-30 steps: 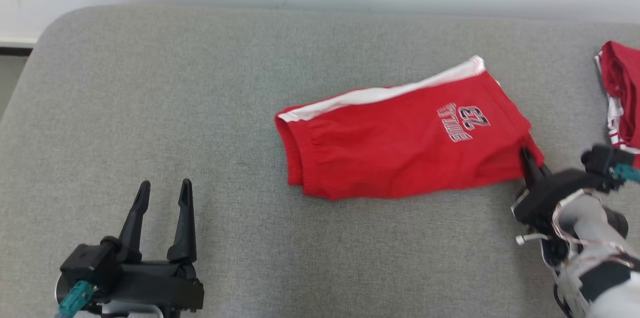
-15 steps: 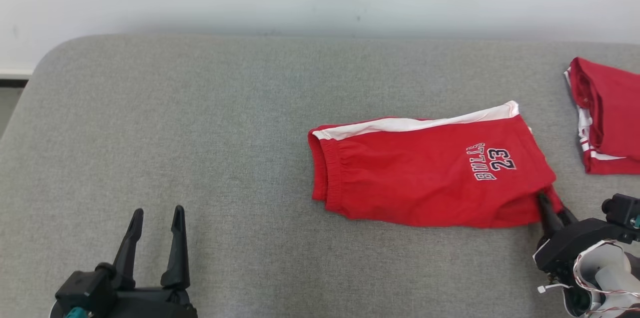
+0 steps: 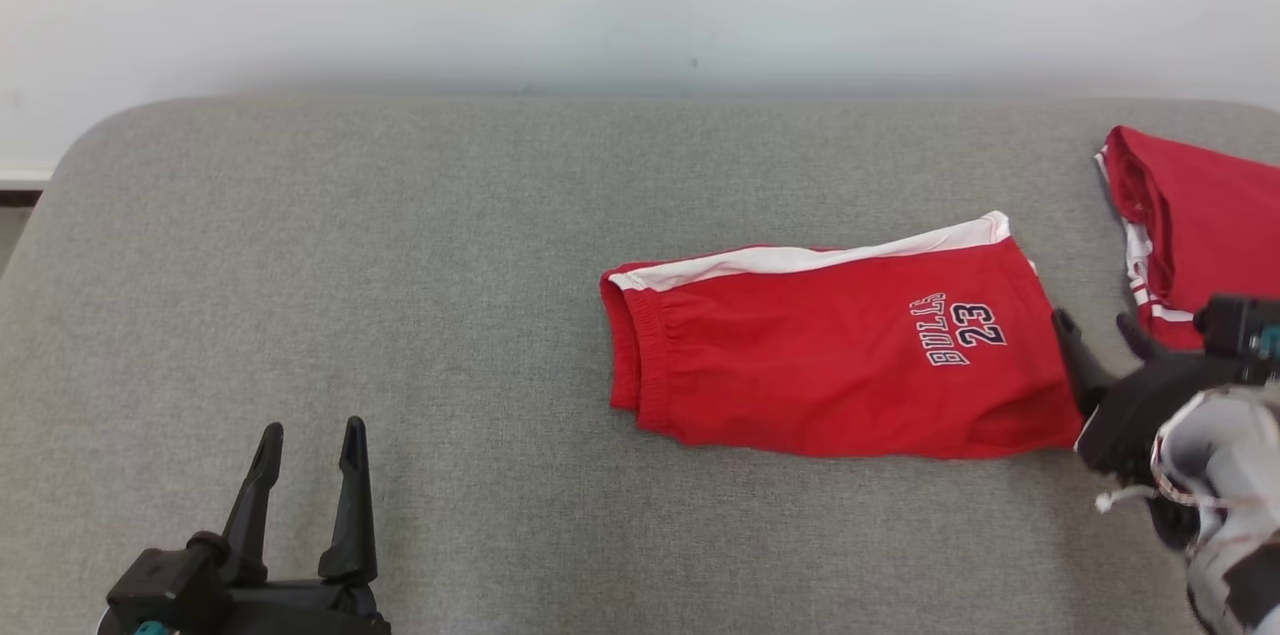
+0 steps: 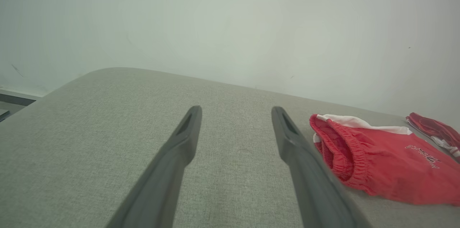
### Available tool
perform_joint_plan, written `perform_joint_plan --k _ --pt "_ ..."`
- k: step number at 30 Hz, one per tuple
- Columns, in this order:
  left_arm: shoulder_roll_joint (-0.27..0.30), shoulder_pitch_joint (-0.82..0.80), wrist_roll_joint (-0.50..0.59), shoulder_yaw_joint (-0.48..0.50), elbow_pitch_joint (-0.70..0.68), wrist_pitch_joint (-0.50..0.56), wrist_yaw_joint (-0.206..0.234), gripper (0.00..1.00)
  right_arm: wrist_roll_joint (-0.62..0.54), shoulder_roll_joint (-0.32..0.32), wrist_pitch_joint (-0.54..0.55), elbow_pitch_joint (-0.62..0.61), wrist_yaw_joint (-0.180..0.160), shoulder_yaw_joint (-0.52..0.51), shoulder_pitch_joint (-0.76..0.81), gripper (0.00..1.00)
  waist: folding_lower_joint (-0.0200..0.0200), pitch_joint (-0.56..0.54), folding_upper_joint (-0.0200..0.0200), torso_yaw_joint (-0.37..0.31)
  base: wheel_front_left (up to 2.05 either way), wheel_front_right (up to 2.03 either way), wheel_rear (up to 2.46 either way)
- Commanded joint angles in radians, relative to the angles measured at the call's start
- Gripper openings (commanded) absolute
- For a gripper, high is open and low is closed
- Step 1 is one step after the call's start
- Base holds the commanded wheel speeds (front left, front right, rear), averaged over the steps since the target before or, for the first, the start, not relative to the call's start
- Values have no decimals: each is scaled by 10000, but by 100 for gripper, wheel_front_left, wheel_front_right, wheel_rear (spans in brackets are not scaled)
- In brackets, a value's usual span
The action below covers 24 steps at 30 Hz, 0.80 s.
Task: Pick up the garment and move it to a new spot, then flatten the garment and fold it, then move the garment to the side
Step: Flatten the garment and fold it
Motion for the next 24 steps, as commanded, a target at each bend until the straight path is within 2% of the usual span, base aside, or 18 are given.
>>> perform_joint_plan --k 1,11,24 --pt "1 -99 57 -49 -77 -11 37 100 -178 -106 457 208 -30 -6 -439 100 0 160 0 132 0 0 0" --pt "-2 -333 -135 -76 -57 -11 32 100 -642 -10 2085 1438 -30 -61 -1714 100 0 786 0 553 0 0 0" --pt "-1 -625 -199 -76 -12 -11 29 100 -685 517 3038 3074 -28 -129 -1867 100 0 1143 0 803 0 0 0"
